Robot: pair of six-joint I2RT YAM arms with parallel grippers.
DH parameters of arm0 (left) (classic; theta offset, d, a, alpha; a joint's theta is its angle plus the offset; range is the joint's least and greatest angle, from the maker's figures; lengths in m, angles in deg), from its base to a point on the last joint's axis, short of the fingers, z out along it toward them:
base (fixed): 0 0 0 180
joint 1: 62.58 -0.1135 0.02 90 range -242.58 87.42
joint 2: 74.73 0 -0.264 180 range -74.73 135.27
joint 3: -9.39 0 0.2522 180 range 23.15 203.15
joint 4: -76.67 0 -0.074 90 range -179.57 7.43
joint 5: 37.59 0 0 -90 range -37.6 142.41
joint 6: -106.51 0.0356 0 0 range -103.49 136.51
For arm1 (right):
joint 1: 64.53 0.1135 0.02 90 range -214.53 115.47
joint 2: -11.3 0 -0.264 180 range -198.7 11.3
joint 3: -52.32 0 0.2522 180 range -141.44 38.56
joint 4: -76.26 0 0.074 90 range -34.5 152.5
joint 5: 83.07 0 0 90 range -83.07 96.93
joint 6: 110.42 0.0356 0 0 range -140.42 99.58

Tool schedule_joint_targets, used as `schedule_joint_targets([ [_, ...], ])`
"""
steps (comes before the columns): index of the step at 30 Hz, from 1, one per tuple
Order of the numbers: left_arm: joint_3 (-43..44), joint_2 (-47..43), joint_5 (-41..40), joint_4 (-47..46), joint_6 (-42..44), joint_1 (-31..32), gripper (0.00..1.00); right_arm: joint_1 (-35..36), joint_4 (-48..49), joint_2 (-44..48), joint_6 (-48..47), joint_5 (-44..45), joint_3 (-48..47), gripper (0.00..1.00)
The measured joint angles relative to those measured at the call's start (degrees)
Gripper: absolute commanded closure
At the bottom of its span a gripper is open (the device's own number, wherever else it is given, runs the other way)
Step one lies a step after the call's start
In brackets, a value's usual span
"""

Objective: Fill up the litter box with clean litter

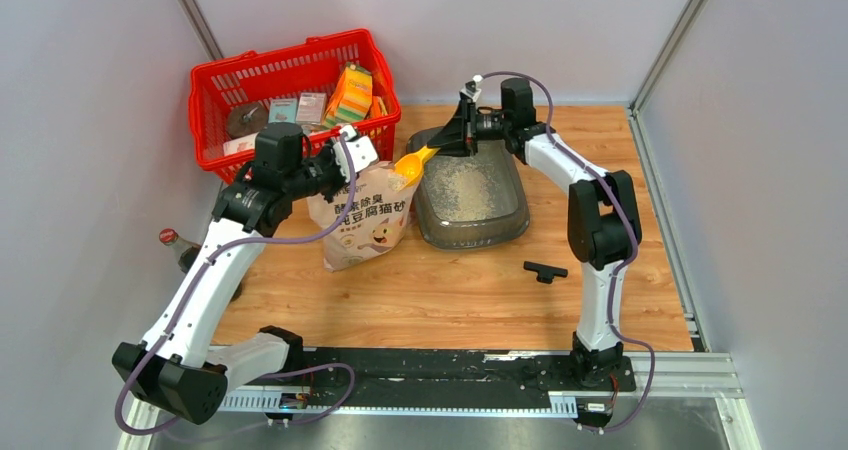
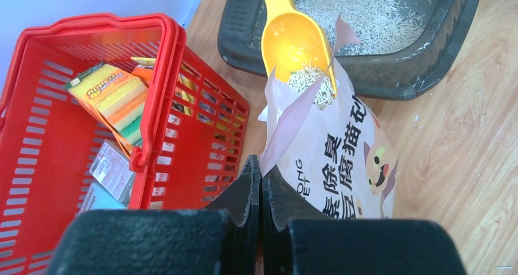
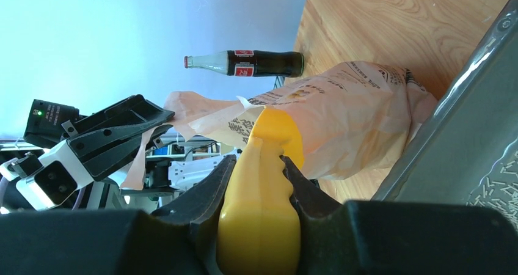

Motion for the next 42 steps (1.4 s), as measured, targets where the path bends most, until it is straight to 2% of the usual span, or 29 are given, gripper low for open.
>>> schedule_joint_targets([
  [10, 0.13, 0.35, 0.15, 0.02, 0.83, 0.11, 1.00, -1.29, 0.92, -0.28, 1.44, -1.51, -0.02, 1.00],
  [29, 2.08, 3.04, -1.16, 0.59, 2.54, 0.11, 1.00, -8.59, 5.64, -0.66, 5.53, -3.04, 0.02, 1.00],
  [42, 3.63, 5.18, -1.60, 1.01, 3.13, 0.11, 1.00, -17.33, 6.29, -0.66, 5.90, -3.39, 0.85, 1.00],
])
